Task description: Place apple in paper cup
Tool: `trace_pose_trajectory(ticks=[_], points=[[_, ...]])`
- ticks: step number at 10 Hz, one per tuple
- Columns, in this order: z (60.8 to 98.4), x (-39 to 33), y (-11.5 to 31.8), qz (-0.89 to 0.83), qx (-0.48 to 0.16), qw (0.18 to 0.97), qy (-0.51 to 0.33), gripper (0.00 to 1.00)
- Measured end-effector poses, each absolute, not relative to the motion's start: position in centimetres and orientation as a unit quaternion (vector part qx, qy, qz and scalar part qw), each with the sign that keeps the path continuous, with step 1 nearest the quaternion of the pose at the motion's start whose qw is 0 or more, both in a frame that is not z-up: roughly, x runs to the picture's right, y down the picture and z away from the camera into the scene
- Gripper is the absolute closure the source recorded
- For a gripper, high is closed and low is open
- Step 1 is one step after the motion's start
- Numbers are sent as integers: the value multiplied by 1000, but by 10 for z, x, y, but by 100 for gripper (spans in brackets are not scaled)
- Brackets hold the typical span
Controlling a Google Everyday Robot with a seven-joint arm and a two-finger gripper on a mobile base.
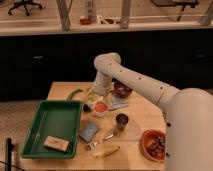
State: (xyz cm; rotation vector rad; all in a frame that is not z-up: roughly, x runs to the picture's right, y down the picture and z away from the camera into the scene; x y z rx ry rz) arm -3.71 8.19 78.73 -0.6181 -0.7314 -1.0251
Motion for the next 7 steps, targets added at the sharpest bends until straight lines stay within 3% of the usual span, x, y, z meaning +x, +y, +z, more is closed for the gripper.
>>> trace_pose_trajectory(ticks=[7], points=[[785, -36, 78, -468, -284, 766, -337, 20]])
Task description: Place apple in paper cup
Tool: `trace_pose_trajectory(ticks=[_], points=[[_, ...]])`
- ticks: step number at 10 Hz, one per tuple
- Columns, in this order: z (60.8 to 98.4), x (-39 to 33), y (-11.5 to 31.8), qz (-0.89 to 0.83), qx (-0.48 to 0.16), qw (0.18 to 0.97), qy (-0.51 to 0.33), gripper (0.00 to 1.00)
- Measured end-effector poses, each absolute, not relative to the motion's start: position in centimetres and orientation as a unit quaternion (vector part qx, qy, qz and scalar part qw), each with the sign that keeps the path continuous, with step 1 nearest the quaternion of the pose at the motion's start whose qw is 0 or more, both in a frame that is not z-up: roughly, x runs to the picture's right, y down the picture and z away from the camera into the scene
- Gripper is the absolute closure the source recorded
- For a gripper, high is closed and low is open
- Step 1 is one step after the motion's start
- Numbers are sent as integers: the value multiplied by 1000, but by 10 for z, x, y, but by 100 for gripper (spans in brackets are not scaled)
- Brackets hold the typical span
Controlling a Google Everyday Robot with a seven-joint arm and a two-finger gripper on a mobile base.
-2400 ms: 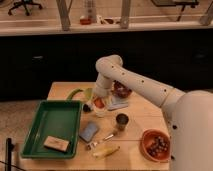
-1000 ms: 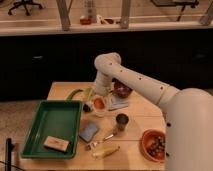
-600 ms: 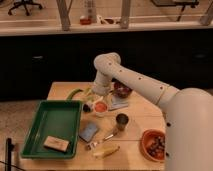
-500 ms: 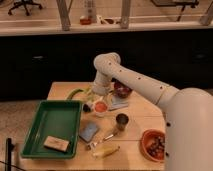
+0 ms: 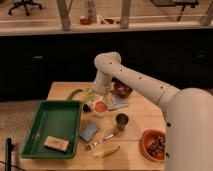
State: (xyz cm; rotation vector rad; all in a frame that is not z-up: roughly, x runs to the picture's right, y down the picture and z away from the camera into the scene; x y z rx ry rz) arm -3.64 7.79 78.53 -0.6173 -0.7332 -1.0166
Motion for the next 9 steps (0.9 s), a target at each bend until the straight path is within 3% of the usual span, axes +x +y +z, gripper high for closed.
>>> trace_pose_trajectory(ticks=[9], points=[[787, -35, 73, -467, -290, 764, -337, 20]])
